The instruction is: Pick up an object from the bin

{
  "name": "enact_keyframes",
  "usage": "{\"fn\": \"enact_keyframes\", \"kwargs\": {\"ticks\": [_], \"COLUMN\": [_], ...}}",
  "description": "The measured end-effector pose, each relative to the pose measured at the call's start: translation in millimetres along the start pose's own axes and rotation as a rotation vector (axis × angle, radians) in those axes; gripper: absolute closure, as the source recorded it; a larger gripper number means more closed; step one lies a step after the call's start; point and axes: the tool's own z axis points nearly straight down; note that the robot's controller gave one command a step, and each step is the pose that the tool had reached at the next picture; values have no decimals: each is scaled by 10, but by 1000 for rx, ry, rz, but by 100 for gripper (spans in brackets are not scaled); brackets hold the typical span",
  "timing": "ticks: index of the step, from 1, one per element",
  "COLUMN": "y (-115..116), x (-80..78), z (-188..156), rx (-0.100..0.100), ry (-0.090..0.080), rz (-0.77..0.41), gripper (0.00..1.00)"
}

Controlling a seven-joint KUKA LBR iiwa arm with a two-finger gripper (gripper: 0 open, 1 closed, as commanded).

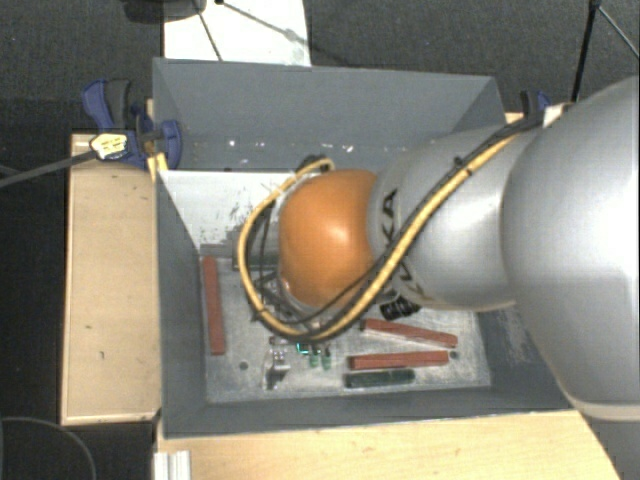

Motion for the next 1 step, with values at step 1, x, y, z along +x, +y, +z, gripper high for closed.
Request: {"fn": "enact_keyframes", "kwargs": {"ticks": [1], "y": [-475], "x": [-7], "z": [280], "rx": [-1], "ry": [-3], "rz": [-63], "gripper": [0]}}
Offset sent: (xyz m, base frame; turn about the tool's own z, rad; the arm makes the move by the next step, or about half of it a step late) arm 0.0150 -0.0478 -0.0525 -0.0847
